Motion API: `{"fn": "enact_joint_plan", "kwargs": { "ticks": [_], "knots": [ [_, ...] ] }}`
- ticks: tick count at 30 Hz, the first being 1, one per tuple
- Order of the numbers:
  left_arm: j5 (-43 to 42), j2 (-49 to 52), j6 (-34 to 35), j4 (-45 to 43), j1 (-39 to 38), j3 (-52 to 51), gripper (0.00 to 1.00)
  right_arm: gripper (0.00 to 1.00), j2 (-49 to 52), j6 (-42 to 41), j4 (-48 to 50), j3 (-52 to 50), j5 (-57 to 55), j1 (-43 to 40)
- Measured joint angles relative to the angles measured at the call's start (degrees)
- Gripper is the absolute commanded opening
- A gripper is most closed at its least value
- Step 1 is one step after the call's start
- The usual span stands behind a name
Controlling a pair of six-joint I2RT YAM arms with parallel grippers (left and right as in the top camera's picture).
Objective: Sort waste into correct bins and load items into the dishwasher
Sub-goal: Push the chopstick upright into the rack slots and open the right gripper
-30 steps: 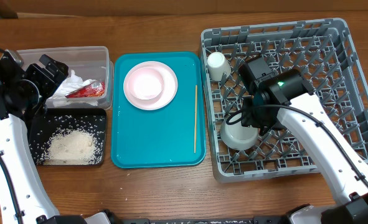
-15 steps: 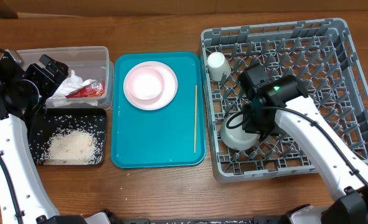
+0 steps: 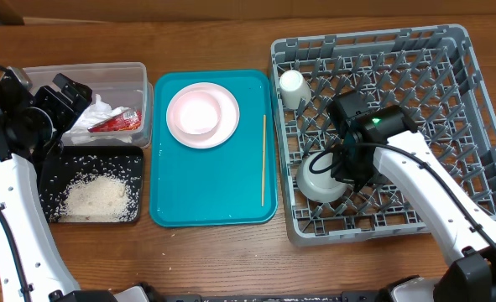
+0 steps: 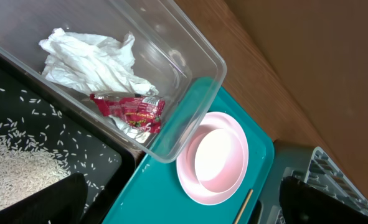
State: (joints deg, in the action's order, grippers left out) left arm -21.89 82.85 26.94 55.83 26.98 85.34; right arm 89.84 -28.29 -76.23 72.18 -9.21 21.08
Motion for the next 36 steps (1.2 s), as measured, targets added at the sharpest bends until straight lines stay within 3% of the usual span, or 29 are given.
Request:
{"fn": "enact_joint_plan", "kwargs": {
  "ticks": [33, 36],
  "knots": [
    [0.0, 0.0, 0.0, 0.0, 0.0, 0.0, 1.0, 0.15, 0.0, 0.0, -2.6, 0.0, 3.3, 0.0],
    [0.0, 0.0, 0.0, 0.0, 0.0, 0.0, 1.0, 0.21, 0.0, -0.1, -2.4, 0.0, 3.5, 0.0]
  ]
}}
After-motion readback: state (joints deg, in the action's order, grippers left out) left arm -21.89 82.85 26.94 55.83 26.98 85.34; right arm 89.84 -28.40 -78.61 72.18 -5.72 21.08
